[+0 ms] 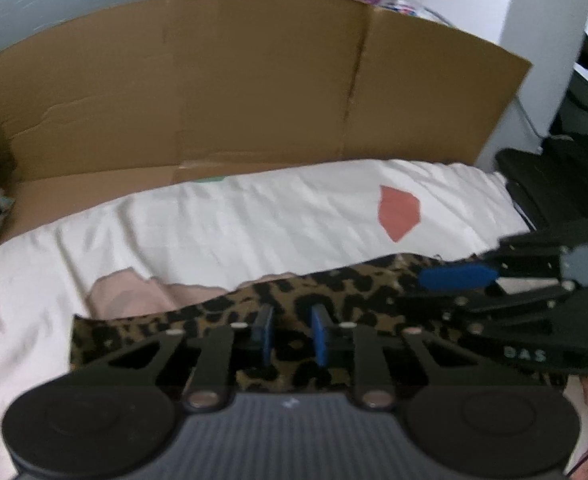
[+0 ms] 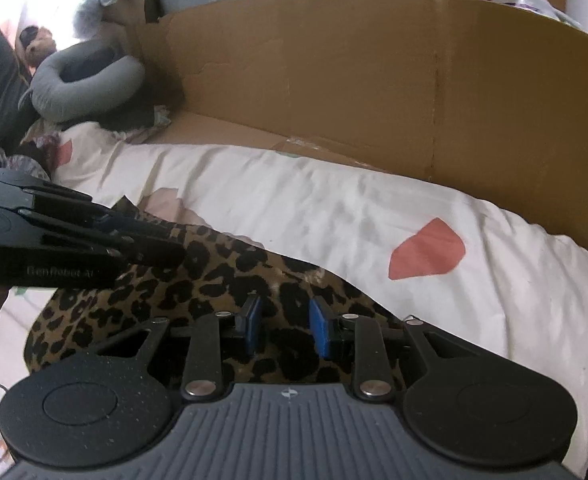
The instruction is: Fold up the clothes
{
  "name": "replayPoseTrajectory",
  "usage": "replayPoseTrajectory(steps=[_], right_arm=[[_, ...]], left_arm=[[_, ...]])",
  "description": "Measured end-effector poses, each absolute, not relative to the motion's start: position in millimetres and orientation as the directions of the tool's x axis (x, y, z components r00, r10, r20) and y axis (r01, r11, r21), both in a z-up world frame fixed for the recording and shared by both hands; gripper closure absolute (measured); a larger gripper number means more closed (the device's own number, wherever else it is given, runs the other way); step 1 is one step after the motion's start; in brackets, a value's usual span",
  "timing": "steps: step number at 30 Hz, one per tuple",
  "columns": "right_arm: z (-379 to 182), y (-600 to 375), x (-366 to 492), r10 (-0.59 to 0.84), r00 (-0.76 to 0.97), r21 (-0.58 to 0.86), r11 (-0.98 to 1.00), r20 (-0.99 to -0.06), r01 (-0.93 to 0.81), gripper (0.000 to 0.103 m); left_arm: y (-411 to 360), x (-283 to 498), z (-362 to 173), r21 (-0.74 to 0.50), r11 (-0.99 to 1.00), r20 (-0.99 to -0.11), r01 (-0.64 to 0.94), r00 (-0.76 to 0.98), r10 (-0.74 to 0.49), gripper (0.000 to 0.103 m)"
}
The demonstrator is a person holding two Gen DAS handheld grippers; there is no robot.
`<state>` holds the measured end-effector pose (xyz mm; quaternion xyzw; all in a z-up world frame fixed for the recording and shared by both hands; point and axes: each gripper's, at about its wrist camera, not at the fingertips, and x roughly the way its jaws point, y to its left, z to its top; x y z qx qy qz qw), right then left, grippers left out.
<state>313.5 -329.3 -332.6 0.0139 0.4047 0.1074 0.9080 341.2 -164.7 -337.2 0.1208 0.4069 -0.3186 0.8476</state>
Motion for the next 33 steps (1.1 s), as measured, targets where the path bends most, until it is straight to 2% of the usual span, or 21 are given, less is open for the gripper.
replayPoseTrajectory(steps=[9,23,28,33], right_arm=[[-352.0,-323.9,329.7,0.204,0.631,0.078,0.972,-0.749,-0.222,0.071],[-356.8,-323.8,336.3,0.228,0.596,0.076,0.960,-0.770,-0.270,0.071],[-356.8,-322.2,335.6,0.221,0.597,0.070,0.962,-0.771,-0.266,0.071],[-355.7,-319.0,338.3,0.205,0.595,0.064,0.967,-0.777,-0.248,0.070]], left_arm=[[-164.6,358.0,-361.3,-0.069,0.772,-0.786,0.632,0.442,-0.433,0.082],[-161.3,357.8,-365.2,-0.085,0.772,-0.781,0.630,0.439,-0.444,0.083],[-164.0,356.4,-365.1,-0.055,0.750,-0.783,0.659,0.438,-0.441,0.082],[-159.3,365.2,-365.5,-0.116,0.757,-0.792,0.642,0.400,-0.461,0.083]])
